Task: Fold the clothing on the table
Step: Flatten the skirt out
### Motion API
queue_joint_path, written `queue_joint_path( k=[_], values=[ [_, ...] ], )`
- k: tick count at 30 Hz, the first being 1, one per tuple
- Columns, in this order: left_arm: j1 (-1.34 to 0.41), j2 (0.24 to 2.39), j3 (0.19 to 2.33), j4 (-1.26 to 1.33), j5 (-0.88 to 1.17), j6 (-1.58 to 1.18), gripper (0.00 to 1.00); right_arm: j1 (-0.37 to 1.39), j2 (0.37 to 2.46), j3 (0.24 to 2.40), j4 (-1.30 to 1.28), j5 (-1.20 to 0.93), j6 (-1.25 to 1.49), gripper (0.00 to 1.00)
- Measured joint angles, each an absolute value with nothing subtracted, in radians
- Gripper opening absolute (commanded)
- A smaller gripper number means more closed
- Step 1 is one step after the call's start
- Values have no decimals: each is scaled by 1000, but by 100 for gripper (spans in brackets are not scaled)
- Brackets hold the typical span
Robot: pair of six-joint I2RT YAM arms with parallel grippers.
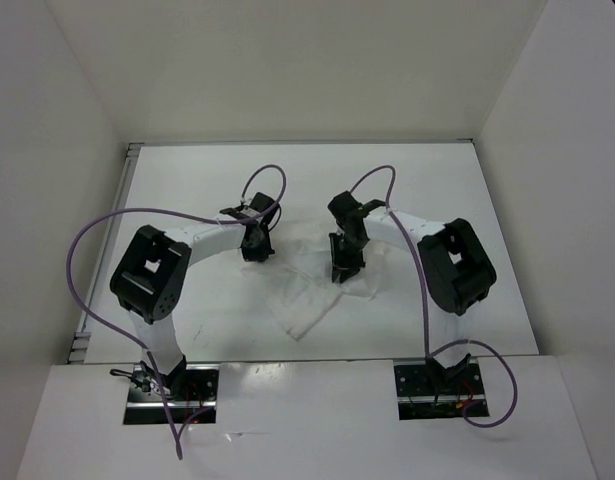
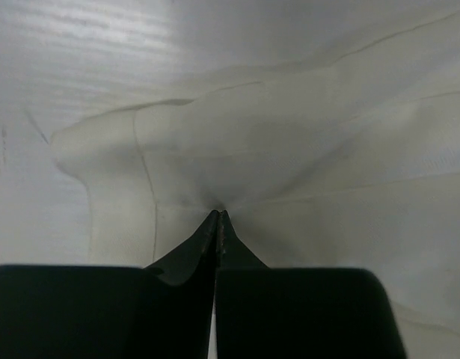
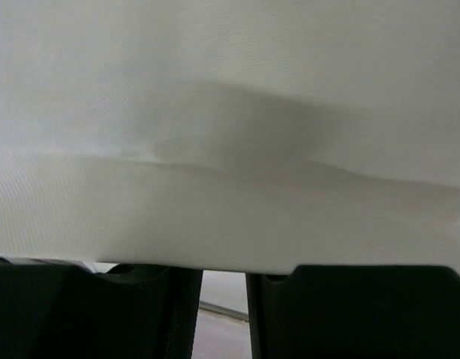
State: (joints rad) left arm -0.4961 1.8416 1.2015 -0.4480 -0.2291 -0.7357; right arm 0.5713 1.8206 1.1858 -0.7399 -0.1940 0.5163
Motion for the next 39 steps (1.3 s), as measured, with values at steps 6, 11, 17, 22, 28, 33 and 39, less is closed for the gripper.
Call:
queue_joint_path(
  k=[6,11,17,22,28,33,39],
  values=[
    [-537,1742,1037,-399,-162,-796,0,498,1958,1371,-725,-162,505,33],
    [-557,1723,1007,-368,-97,-831,0,495,1990,1480,-643,-177,466,48],
    [-576,1699,1016,-401,-80,-846,0,495,1827,1468,-649,-169,439,60],
    [-578,1631,1071,-426,-80,-845,0,497,1600,1320,-699,-122,472,60],
    [-578,1605,1096,-427,-80,-845,0,537,1583,1163,-786,-73,513,60],
    [-578,1605,1094,-445,-81,-845,0,561,1633,1126,-817,-66,527,60],
    [-578,1605,1088,-455,-89,-846,0,584,1685,1116,-813,-64,535,54]
  ],
)
